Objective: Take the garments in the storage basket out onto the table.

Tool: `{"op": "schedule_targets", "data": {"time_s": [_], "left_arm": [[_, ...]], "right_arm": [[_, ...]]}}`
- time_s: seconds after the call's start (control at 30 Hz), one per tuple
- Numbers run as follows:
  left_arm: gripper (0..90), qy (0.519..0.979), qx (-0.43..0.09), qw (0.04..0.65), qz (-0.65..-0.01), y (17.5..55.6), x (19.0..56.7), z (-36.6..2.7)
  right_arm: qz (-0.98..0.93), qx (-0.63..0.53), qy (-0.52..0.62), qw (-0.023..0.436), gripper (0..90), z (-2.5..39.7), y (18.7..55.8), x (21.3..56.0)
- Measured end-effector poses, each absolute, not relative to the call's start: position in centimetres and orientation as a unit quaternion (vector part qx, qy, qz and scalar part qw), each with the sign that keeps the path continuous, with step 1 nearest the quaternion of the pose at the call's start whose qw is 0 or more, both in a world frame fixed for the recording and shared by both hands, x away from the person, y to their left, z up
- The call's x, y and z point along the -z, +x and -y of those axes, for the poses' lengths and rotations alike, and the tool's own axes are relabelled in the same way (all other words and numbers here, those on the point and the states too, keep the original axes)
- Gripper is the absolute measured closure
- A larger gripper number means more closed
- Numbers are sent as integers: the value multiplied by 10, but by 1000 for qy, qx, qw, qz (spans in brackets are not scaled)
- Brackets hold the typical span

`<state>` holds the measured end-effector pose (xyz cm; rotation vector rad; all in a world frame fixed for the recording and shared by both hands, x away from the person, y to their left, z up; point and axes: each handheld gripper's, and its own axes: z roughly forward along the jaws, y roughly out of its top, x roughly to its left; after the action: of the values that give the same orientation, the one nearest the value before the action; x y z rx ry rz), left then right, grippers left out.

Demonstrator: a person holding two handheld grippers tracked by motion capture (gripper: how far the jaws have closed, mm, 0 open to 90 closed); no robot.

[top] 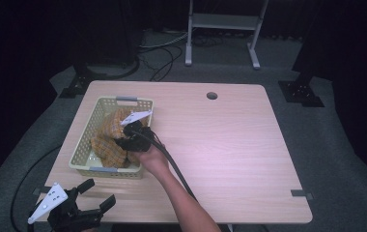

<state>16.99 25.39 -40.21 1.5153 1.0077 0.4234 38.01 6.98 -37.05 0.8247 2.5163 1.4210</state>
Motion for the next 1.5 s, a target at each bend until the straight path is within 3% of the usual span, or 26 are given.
{"op": "schedule_targets", "data": {"time_s": [1.03,1.5], "left_arm": [[10,650,-190,594,-434,169,401,-256],[10,649,-194,594,-433,168,399,-256]], "right_arm": [[-755,-555,349,13,704,-56,370,356],[-736,-574,358,10,701,-50,364,352]]}}
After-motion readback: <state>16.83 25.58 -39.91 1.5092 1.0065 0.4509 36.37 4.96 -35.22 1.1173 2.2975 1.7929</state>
